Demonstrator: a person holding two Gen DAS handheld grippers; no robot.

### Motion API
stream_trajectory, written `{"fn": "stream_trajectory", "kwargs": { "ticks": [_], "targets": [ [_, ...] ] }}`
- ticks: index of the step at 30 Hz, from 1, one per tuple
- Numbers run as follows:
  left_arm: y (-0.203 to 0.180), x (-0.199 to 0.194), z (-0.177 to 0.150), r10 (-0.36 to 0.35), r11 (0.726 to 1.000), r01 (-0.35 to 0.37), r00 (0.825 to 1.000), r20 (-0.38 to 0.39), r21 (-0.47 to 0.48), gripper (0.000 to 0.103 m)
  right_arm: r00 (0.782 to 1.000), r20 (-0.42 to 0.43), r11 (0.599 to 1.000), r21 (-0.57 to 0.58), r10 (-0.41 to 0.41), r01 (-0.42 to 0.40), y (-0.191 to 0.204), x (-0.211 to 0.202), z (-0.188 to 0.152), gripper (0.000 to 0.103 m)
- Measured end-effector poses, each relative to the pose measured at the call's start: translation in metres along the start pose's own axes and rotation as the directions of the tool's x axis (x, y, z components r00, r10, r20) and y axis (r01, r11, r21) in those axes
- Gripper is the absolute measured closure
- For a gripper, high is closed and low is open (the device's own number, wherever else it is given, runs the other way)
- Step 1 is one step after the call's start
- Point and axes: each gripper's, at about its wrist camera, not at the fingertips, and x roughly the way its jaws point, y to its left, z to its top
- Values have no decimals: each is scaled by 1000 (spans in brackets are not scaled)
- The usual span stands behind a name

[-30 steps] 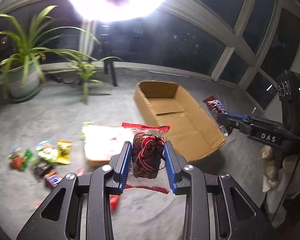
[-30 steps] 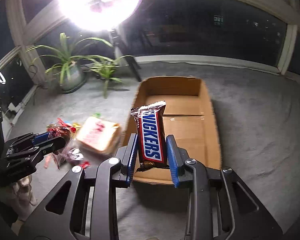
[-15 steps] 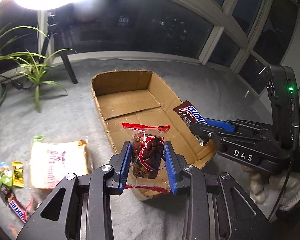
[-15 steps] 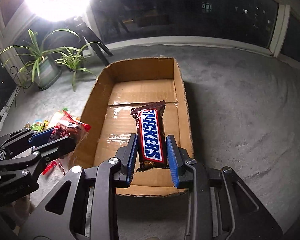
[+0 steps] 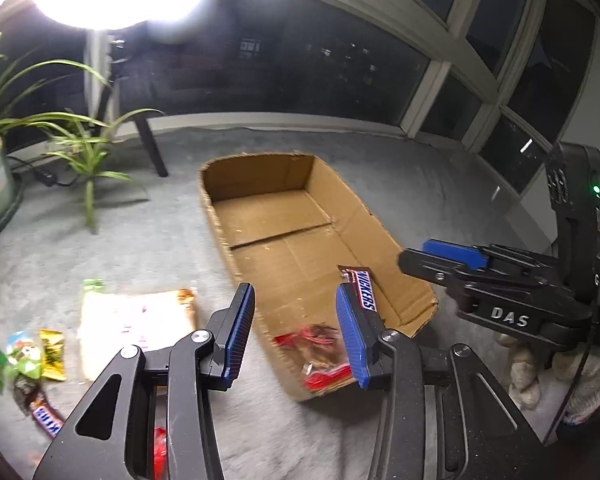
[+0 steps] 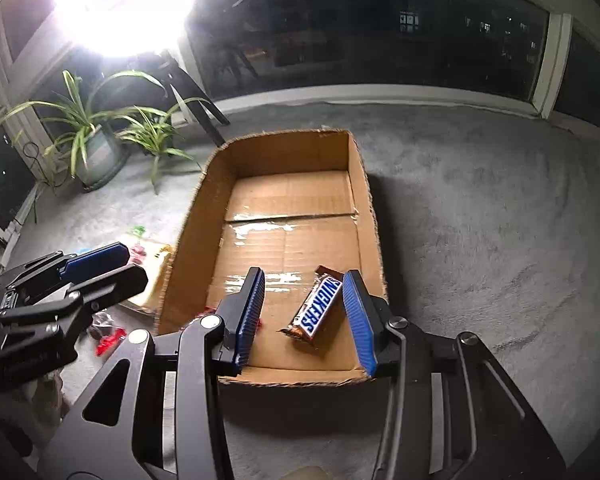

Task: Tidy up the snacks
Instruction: 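Carry both snacks to the cardboard box and open both tools to drop them, then grasp the pink candy with the left tool while the right tool grasps a jerky bag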

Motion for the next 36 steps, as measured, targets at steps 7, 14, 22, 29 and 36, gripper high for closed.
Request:
{"fn": "stream_trajectory", "kwargs": {
  "ticks": [7, 14, 22, 29, 36],
  "targets": [
    [27, -39, -9, 29, 999, -28, 998, 50, -29, 62, 997, 40, 998, -24, 61, -60, 42, -26, -4, 60],
    [75, -87, -34, 94, 993, -89, 993, 67, -75, 62, 989, 12, 986, -80, 149, -148, 100, -32, -13, 60],
    [140, -128, -82, 188, 968, -182, 982, 18, -175, 62, 970, -106, 962, -139, 220, -234, 162, -2, -38, 60],
    [169, -129, -124, 204, 948, -215, 977, -69, -235, 62, 947, -223, 922, -260, 233, -288, 208, 40, -55, 57],
    [178, -116, -146, 214, 938, -241, 968, -131, -248, 62, 938, -296, 872, -394, 180, -291, 237, 73, -60, 46]
  ]
}}
